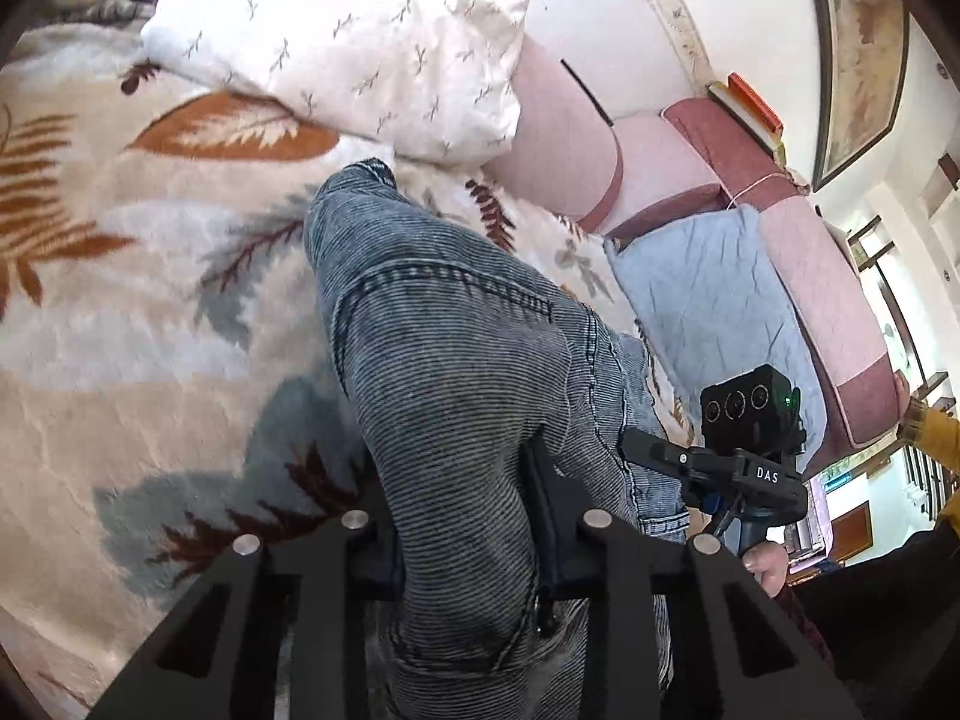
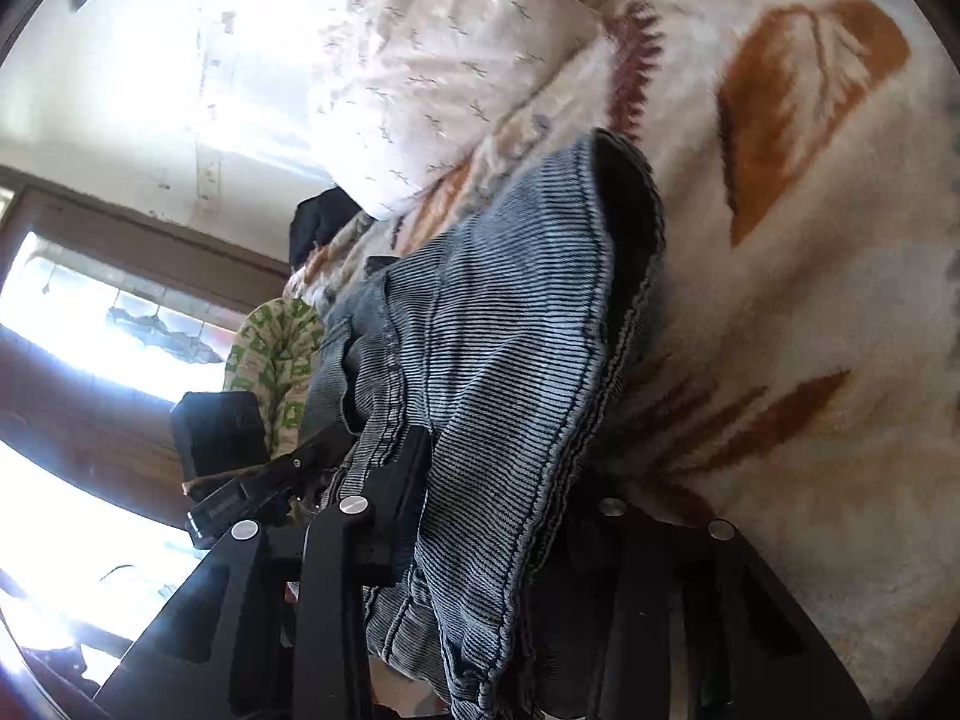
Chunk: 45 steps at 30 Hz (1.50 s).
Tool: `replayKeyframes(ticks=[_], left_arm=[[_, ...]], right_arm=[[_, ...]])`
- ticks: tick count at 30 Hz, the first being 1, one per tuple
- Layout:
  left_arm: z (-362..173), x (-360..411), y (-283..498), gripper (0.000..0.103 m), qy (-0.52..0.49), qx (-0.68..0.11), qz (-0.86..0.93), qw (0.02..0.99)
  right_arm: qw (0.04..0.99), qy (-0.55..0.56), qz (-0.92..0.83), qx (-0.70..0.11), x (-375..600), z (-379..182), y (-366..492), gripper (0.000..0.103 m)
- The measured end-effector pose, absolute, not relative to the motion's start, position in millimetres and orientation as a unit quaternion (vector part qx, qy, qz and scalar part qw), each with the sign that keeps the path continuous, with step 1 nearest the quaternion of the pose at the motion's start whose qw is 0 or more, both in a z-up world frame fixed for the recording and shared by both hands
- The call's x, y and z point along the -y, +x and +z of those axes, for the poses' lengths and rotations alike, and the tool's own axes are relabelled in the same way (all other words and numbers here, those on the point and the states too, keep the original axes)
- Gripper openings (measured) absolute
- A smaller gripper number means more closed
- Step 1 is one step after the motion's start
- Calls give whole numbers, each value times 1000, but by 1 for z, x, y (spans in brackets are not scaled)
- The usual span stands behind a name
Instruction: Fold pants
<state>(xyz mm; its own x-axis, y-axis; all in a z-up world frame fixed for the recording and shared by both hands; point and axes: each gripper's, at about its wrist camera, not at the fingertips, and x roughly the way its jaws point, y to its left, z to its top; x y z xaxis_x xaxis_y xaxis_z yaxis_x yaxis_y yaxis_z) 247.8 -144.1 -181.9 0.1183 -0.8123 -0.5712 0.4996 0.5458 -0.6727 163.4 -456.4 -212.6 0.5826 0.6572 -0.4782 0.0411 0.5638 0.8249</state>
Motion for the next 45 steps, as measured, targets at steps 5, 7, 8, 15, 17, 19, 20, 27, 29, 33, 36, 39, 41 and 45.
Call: replayKeyframes(ticks=[5,7,8,15,17,19,20,27,29,33,36,39,41,45], left_arm=[[-163,130,260,33,-173,-455,-445,752],[-159,124,268,34,-175,-446,-437,761],[-159,123,271,33,-175,-446,-432,764],[-201,122,302,37,-171,-490,-371,770],[-206,122,304,46,-168,-492,-370,770],[-202,125,302,54,-151,-490,-359,780],[-199,126,300,55,-140,-489,-352,786],[-145,115,253,76,-13,-430,-271,861],[-125,109,229,88,24,-398,-221,890],[-97,95,171,98,63,-358,-135,922],[-82,86,130,102,73,-340,-89,933],[-61,79,92,102,90,-326,-70,939],[-45,75,68,103,95,-311,-56,944],[-17,61,31,103,81,-281,-40,955]], right_arm=[[799,406,219,-386,448,-187,177,27],[801,402,224,-384,444,-183,190,27],[801,399,226,-386,442,-183,199,27],[785,395,212,-427,430,-224,244,27],[769,418,216,-432,435,-238,247,33],[758,429,212,-443,439,-243,246,47],[757,429,204,-448,442,-242,245,56],[826,361,165,-400,442,-165,189,63],[863,310,142,-374,427,-134,157,64],[924,188,72,-324,376,-87,95,79],[941,149,45,-302,347,-66,53,80],[950,131,26,-281,325,-48,20,84],[954,118,18,-275,311,-36,6,84],[962,107,3,-252,291,-13,-27,84]])
